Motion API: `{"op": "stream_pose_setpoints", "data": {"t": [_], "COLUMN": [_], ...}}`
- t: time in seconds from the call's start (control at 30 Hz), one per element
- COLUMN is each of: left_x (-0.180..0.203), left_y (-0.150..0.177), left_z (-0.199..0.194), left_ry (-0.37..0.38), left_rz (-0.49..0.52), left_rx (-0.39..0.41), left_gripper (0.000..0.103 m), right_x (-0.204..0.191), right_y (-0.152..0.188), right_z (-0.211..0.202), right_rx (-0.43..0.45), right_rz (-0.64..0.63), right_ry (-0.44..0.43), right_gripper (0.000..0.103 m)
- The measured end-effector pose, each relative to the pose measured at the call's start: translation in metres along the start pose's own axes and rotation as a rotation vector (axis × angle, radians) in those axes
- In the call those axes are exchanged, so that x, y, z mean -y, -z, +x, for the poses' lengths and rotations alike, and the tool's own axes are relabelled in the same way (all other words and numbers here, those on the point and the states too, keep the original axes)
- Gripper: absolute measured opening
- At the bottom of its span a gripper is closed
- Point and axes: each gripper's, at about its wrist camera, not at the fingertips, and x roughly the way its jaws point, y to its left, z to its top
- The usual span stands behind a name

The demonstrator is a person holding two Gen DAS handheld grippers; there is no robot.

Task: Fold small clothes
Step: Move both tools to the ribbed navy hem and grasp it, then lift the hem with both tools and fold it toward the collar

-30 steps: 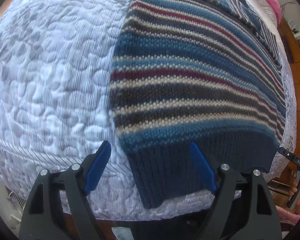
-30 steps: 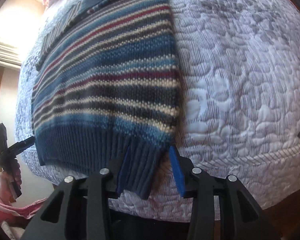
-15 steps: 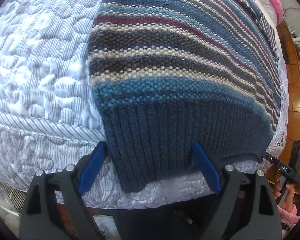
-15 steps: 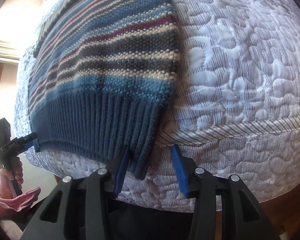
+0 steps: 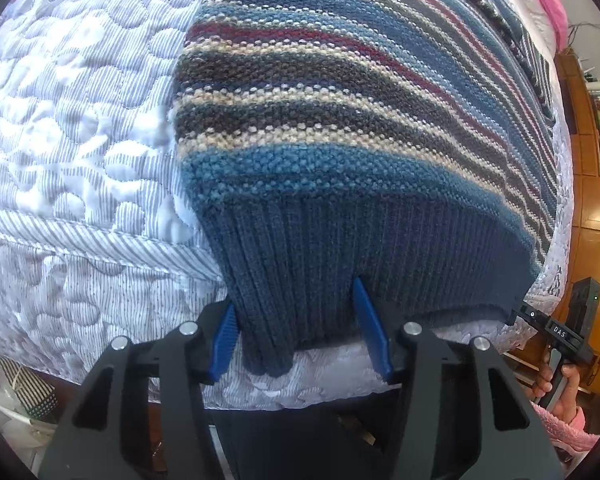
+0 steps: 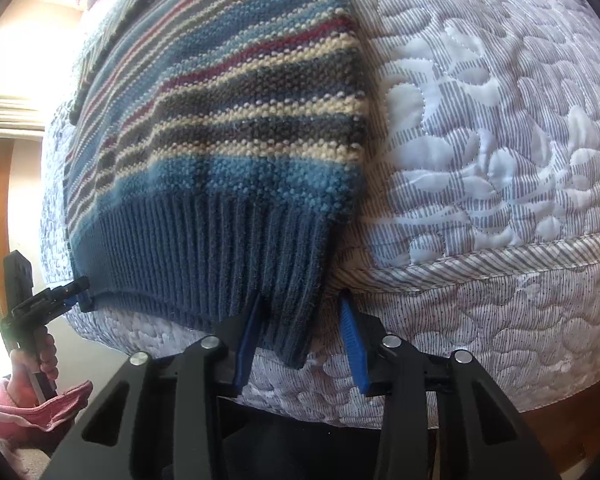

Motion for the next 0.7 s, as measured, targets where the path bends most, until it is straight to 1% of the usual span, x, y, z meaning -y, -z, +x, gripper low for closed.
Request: {"op": "stream_pose_setpoints", "data": {"t": [0.03,0.07,0.17,0.23,0.33,0.5,0.6,0.7], "left_x": [0.001,0.003,0.01,0.013,0.011,0.013,0.013,0.021], "left_y": [0.0,-0.001,-0.002,-0.003,-0.004,-0.008,-0.016,-0.033], "left_z": [-0.001,-0.001,-0.004,-0.008,-0.02,-0.042,-0.065,-0.082], "left_ry": [-0.001,0.016,0.012,0.027,0.057,0.122,0.159,0.196], "left_rz": [0.002,0.003,0.015,0.016,0.013,0.015,0.028,0.028], "left_rx": [0.002,0.002,0.012,0.022,0.036,0.072,0.116,0.167], "left_gripper": [0.035,0.03,0.02,0.014,0.013,0.013,0.013,0.013], "right_x": [-0.003,-0.005,-0.016,-0.02,-0.017,-0.016,-0.02,-0.024], "right_y": [-0.001,-0.002,-0.004,-0.006,-0.01,-0.021,-0.034,-0.052], "right_z": [0.001,0.001,-0.002,-0.007,-0.02,-0.046,-0.063,-0.078], "right_rx": [-0.006,-0.012,-0.005,0.001,0.02,0.075,0.111,0.152], "right_rz": [-0.009,-0.008,-0.039,-0.048,-0.037,0.001,0.007,0.022], "right_ry": [-0.021,-0.053,-0.053,-0.08,-0.128,-0.237,-0.281,-0.323], "right_gripper": [0.023,0.01,0.009,0.009,0.009,0.009,0.009,0.009]}}
